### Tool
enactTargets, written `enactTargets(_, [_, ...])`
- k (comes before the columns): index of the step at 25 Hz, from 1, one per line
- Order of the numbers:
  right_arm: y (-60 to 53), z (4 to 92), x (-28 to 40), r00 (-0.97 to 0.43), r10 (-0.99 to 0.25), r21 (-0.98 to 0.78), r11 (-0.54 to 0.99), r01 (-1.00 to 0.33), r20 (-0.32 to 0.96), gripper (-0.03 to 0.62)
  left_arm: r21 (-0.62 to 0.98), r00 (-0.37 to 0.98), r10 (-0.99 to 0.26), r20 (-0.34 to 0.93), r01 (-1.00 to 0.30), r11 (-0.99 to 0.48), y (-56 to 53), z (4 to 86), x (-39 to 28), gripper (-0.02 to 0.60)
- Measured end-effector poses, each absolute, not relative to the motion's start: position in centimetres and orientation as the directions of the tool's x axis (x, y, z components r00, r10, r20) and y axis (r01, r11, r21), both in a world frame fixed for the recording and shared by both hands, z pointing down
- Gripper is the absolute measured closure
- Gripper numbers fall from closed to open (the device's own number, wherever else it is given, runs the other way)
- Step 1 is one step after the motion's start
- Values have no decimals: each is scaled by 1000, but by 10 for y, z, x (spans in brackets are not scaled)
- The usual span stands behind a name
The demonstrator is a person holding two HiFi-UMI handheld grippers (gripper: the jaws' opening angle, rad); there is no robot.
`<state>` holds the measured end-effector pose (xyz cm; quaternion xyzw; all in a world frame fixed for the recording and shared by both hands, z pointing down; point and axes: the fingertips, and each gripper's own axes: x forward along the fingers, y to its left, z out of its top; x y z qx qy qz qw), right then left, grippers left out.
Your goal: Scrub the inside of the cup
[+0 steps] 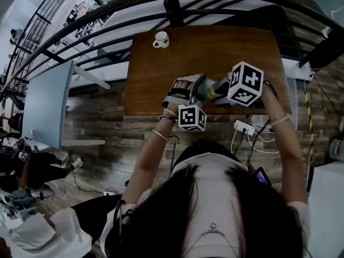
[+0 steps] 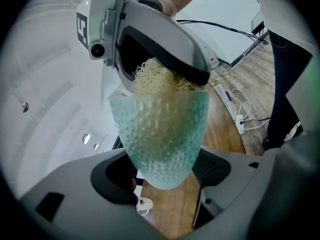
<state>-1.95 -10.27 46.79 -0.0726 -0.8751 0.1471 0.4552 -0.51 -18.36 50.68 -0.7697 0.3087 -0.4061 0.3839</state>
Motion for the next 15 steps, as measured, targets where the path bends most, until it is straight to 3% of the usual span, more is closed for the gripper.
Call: enactTargets(15, [-106,486,-1,-409,161,-178,984,-3,898,513,-836,476,-782,402,-159,-526,-177,513,-1,239])
